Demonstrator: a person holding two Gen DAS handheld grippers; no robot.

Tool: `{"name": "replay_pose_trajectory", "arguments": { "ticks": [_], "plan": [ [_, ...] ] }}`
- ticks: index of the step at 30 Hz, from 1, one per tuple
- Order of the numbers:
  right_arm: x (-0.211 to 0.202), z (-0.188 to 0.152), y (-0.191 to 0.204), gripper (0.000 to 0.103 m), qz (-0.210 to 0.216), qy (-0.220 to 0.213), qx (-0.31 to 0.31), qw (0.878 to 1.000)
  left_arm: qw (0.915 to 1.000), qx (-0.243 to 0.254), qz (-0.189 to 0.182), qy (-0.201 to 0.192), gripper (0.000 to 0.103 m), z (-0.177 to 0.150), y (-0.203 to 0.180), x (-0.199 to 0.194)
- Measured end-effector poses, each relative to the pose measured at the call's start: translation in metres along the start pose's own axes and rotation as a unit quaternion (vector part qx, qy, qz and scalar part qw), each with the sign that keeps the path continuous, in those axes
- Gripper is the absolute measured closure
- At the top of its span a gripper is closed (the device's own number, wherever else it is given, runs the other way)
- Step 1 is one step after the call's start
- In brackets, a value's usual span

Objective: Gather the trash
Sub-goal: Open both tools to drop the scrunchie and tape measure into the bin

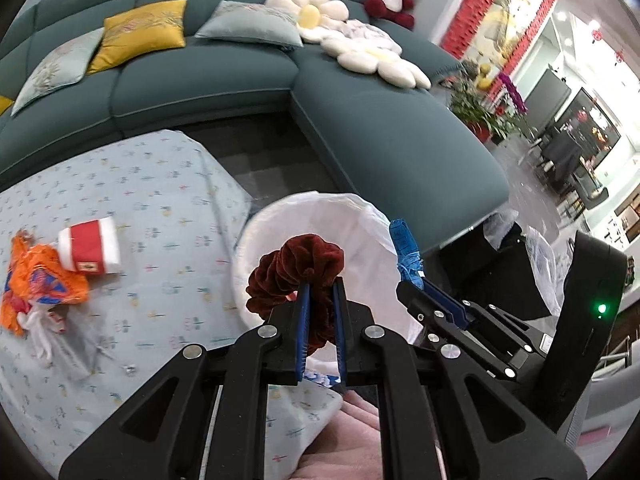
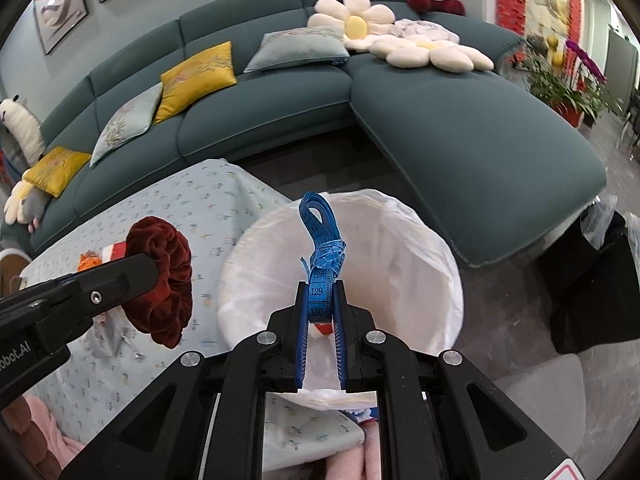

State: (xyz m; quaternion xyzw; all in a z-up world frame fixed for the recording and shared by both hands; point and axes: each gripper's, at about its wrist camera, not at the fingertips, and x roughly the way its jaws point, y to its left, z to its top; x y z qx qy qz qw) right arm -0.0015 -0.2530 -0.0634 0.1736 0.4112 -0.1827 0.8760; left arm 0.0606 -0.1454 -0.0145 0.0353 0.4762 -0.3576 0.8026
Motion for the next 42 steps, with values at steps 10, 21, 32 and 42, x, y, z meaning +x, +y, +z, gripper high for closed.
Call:
{"name": "replay_pose_trajectory", "arguments": {
  "ticks": [10,21,32,42],
  "plan": [
    [0.013,-0.002,-0.017,0.089,0.001,0.002,0.014,1.0,0.9996,-0.008,-0.016,0.021,0.084,0.009,-0.014,0.029],
    [0.012,-0.002,-0.015,0.078,0.0,-0.004,0.02,1.0,0.9998,-0.016,0.008,0.009,0.074,0.009,-0.002,0.024],
    [-0.002,0.003,0.018,0.071,0.009,-0.01,-0.005,1.0,0.9983,-0.047,0.034,-0.005,0.068,0.004,0.033,0.0],
    [-0.012,0.002,0.061,0.069,0.025,-0.012,-0.038,0.999,0.995,-0.072,0.066,-0.021,0.059,-0.002,0.07,-0.025]
  ]
}}
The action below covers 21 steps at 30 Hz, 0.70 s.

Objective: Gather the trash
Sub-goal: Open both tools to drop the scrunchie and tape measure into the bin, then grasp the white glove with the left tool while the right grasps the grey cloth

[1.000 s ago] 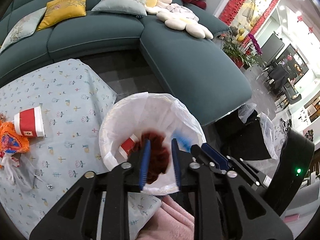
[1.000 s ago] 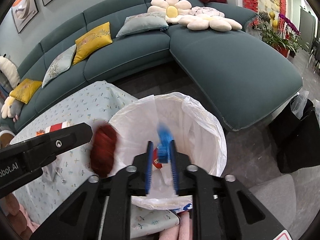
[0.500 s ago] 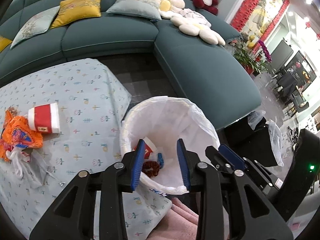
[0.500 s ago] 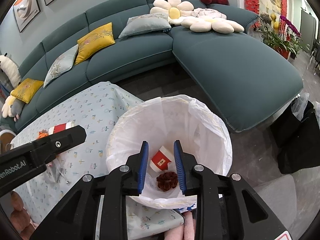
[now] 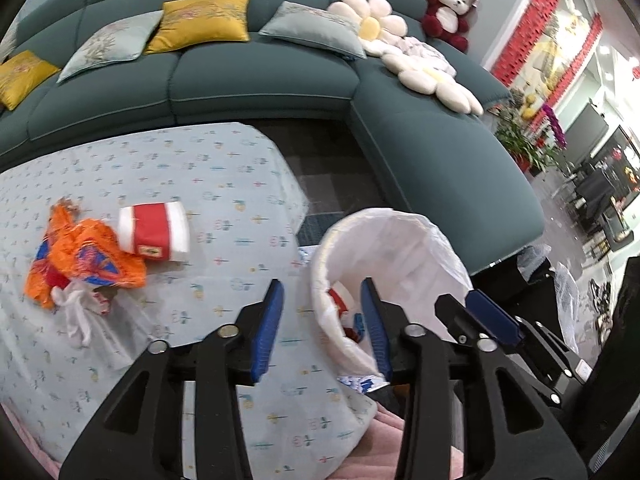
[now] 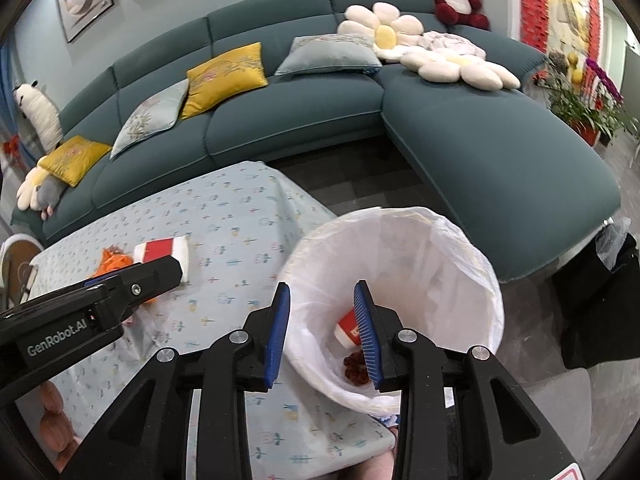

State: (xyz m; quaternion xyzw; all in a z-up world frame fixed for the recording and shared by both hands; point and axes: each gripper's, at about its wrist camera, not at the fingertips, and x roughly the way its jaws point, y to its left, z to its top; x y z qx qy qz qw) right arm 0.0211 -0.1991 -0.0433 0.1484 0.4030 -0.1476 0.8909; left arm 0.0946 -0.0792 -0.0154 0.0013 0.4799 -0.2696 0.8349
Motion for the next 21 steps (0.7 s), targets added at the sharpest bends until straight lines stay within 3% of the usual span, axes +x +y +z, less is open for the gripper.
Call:
{"name": "replay_pose_trajectory", "arguments": {
  "ticks": [8,21],
  "plan": [
    [-0.005,-0.004,0.038,0.064,0.015,0.004,-0.027,1.0,0.999,-0.033,0.03,-0.01,0.052,-0.005,0.045,-0.014],
    [0.007,-0.032,0.121,0.064,0.055,0.042,-0.08,0.994,0.9918,-0.105,0.072,0.0,0.052,-0.031,0.141,-0.03]
  ]
}}
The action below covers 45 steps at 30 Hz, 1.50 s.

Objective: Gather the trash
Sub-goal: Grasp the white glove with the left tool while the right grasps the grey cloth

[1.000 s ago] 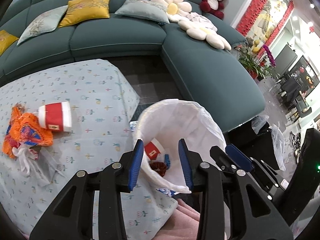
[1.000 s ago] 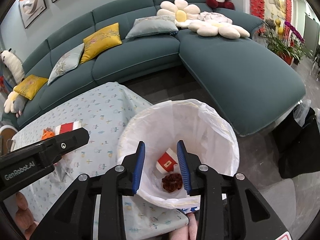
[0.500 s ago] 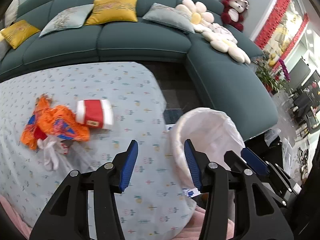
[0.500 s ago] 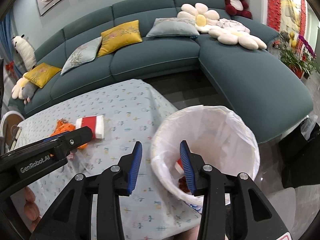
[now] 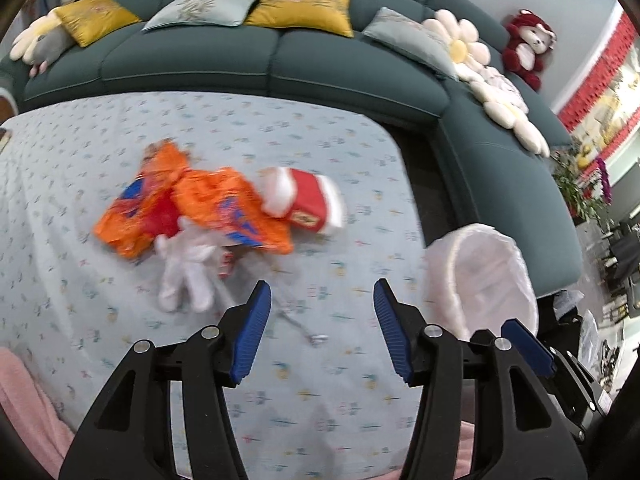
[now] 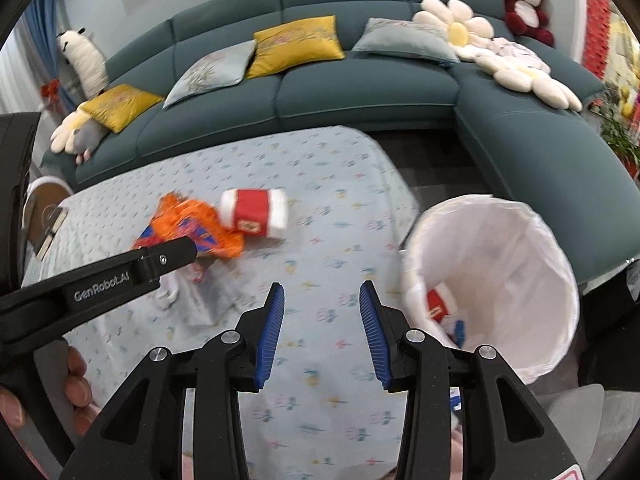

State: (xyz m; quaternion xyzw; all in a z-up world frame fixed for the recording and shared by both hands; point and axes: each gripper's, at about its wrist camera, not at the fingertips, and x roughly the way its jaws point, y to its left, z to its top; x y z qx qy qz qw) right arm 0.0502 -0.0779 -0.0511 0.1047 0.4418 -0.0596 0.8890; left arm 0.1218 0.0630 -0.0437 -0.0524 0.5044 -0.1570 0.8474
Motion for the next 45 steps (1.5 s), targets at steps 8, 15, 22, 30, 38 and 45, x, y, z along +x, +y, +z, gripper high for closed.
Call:
{"name": "replay_pose_trajectory", "arguments": {
  "ticks": [8,15,22,30,38,45],
  "plan": [
    [0.024,-0.009,0.044,0.064,0.018,0.029,-0.032,0.999,0.9993,-0.022,0.028,0.007,0.052,-0.002,0.055,0.002],
    [0.05,-0.018,0.083,0.064,0.036,0.058,-0.06,0.996,0.9986,-0.032,0.039,0.016,0.052,-0.002,0.088,0.01],
    [0.082,-0.025,0.119,0.064,0.047,0.088,-0.084,0.992,0.9972,-0.046,0.052,0.027,0.043,-0.001,0.12,0.021],
    [0.115,-0.026,0.141,0.064,0.047,0.115,-0.102,0.987,0.9968,-0.048,0.049,0.04,0.04,0.002,0.138,0.037],
    [0.143,-0.026,0.143,0.088,0.048,0.142,-0.099,0.984,0.9965,-0.047,0.039,0.057,0.04,0.007,0.139,0.057],
    [0.139,-0.026,0.125,0.098,0.041,0.135,-0.083,0.987,0.9963,-0.039,0.024,0.072,0.04,0.009,0.127,0.077]
  ]
}}
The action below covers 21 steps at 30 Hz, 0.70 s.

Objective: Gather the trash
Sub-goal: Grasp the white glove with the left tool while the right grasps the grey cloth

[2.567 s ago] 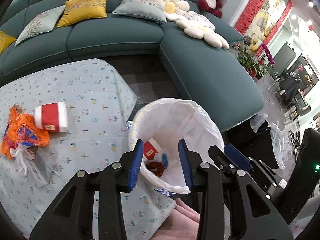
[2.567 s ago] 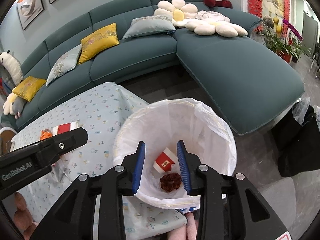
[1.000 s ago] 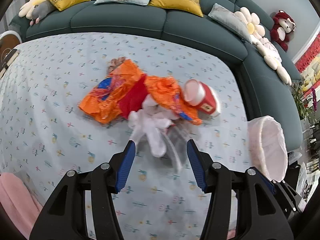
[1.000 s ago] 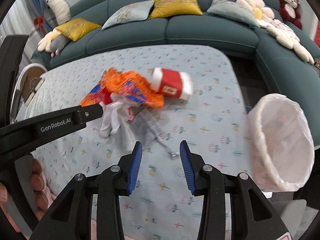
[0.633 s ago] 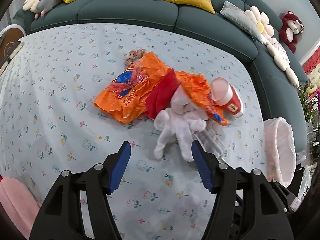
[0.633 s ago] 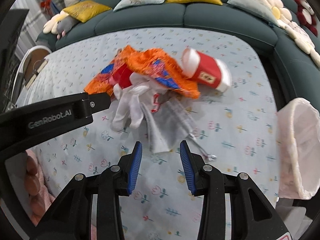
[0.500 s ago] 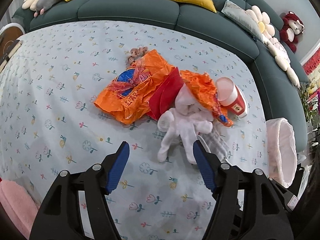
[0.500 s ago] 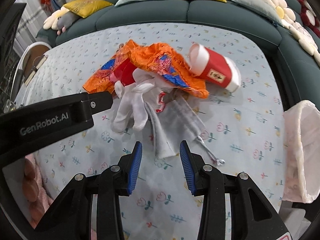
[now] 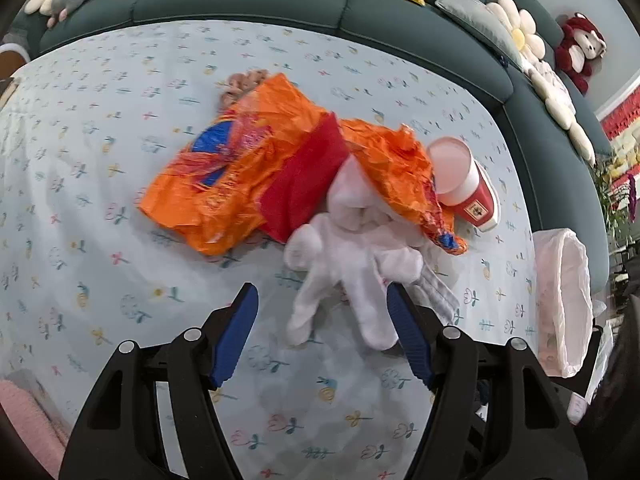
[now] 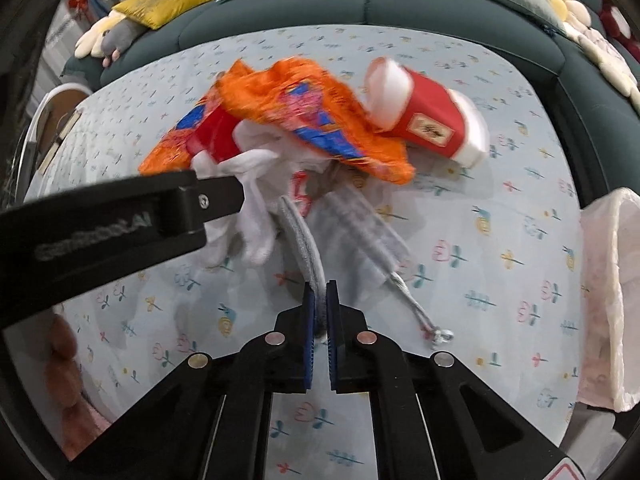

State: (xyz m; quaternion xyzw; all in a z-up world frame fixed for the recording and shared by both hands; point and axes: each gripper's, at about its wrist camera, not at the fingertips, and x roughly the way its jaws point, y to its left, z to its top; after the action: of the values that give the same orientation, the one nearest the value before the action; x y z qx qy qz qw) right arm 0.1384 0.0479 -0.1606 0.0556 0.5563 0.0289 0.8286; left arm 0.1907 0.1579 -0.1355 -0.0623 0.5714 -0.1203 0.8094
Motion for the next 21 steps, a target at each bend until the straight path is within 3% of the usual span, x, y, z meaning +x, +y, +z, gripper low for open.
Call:
{"name": "replay_pose_trajectory", "arguments": {
  "ticks": [7,10,12,15,21],
  "plan": [
    [-0.016,-0.001,-0.024,0.098,-0.011,-0.016,0.026,0.999,0.9999,-0.003,-0.007,0.014,0.042,-0.002,-0.011,0.016],
    [-0.021,-0.001,-0.031,0.098,-0.013,-0.021,0.032,0.999,0.9997,-0.005,-0.012,0.02,0.061,-0.001,-0.012,0.02],
    [-0.025,-0.001,-0.033,0.098,-0.013,-0.024,0.034,0.999,0.9995,-0.004,-0.016,0.025,0.08,-0.001,-0.012,0.022],
    [-0.031,-0.002,-0.036,0.098,-0.012,-0.03,0.036,0.999,0.9995,-0.004,-0.019,0.026,0.095,-0.002,-0.012,0.02],
    [-0.05,-0.001,-0.039,0.098,-0.009,-0.052,0.04,0.998,0.9997,0.002,-0.02,0.011,0.096,-0.006,-0.02,0.002]
  ]
}}
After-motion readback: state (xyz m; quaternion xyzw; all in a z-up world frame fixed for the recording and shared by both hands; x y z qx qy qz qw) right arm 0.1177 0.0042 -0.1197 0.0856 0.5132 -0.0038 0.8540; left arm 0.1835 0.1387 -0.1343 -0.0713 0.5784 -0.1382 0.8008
